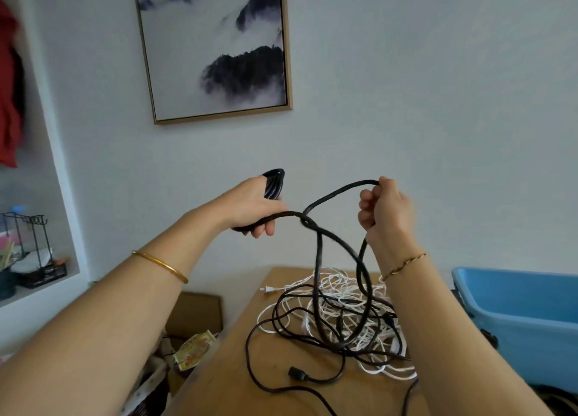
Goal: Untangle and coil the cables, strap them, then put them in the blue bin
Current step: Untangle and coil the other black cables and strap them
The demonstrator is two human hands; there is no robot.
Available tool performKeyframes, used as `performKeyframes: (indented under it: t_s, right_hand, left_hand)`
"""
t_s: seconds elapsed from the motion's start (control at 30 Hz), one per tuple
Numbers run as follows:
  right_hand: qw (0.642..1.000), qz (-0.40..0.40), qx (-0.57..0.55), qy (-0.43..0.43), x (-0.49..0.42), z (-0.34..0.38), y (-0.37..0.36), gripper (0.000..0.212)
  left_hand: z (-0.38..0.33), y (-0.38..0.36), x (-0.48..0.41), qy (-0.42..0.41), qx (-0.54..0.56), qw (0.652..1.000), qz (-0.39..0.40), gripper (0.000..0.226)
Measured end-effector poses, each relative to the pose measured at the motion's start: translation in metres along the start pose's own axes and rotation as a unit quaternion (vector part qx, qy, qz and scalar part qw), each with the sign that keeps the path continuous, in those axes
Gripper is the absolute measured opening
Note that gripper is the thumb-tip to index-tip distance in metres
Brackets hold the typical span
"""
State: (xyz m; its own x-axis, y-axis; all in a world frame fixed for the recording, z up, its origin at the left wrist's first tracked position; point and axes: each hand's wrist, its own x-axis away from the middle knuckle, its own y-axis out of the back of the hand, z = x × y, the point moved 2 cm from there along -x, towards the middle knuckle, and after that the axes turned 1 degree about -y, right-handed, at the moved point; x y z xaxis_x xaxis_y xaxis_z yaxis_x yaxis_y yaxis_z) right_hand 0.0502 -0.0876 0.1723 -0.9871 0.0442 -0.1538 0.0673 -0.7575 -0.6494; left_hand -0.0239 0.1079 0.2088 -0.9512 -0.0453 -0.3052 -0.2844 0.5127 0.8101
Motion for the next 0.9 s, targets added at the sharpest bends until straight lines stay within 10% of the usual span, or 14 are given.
performKeyframes:
  t_s: [0.23,0.43,0.53,0.63,0.8,0.9]
  right_hand:
    - [0.995,-0.023,-0.004,-0.1,-0.049,-0.008,0.043,0.039]
    - [0.944,0.047,0.325,-0.043,-0.032,-0.05,0.03,0.034]
    - [0.804,0.083,0.576,0.12,-0.021,-0.049,0.026,0.016]
    - [0.679,0.157,0.656,0.292,0.002,-0.038,0.01,0.059]
    - [0.896,0.314,0.286,0.129,0.034,-0.018,-0.01,0.044]
    - [0.955,0.264,0.126,0.054,0.033,-0.012,-0.011,0.007]
  left_hand:
    - [0.025,0.024,0.034,0.014,0.345,0.907,0.241,0.084]
    - [-0.019,0.023,0.019,-0.017,0.321,0.937,0.135,0.016]
    - [-0.027,0.023,0.006,-0.016,0.348,0.935,0.068,0.033]
    - [-0.031,0.016,-0.002,-0.016,0.342,0.939,0.043,0.029]
    - [-0.029,-0.001,-0.009,-0.026,0.323,0.945,0.038,0.023]
    - [-0.028,-0.006,-0.005,-0.039,0.255,0.965,0.049,0.019]
